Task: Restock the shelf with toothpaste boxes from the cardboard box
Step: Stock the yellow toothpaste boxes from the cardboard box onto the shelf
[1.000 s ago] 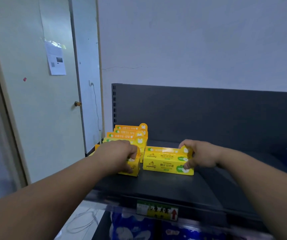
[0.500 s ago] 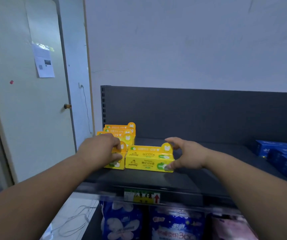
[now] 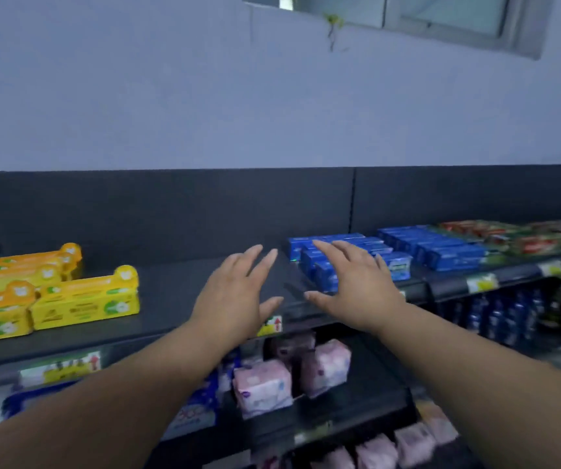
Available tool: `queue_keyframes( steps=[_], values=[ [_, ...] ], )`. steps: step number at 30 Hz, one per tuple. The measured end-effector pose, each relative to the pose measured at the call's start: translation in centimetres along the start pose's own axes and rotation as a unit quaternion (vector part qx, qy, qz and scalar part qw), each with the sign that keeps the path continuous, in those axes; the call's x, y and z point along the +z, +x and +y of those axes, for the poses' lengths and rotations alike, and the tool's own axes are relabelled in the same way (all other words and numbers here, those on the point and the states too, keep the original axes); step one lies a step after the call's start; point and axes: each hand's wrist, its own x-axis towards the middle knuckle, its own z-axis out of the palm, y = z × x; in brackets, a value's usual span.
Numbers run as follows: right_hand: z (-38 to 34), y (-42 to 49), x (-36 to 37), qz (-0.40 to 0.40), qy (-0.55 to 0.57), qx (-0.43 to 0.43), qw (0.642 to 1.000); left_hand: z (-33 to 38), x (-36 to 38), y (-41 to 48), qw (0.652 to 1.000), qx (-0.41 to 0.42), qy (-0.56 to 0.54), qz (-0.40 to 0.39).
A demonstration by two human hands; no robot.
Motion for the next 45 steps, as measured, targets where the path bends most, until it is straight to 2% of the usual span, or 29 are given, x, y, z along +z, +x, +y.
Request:
queue_keyframes(
  steps=[10, 18, 25, 36, 45],
  values=[
    [18.7, -15.9, -11.0, 0.068, -0.109, 0.156, 0.979, 27.1, -0.4, 3.6, 0.988, 0.116, -0.103, 0.017],
    [28.2, -24.4, -14.6, 0.094, -0.152, 0.277, 0.944, 41.7, 0.8, 5.1, 0.969, 0.195, -0.153, -0.006],
    [34.4, -25.1, -14.9, 0.108, -0.201, 0.353, 0.907, 49.0, 4.2, 9.7, 0.953, 0.234, -0.193, -0.01],
    [45.2, -18.0, -13.2, 0.127, -0.225, 0.448, 0.856, 55.4, 12.4, 21.9, 0.923, 0.291, -0.25, -0.018],
    [54.3, -16.6, -10.4, 0.126, -0.219, 0.476, 0.842, 63.0, 18.9, 26.3, 0.898, 0.32, -0.299, -0.03]
  ],
)
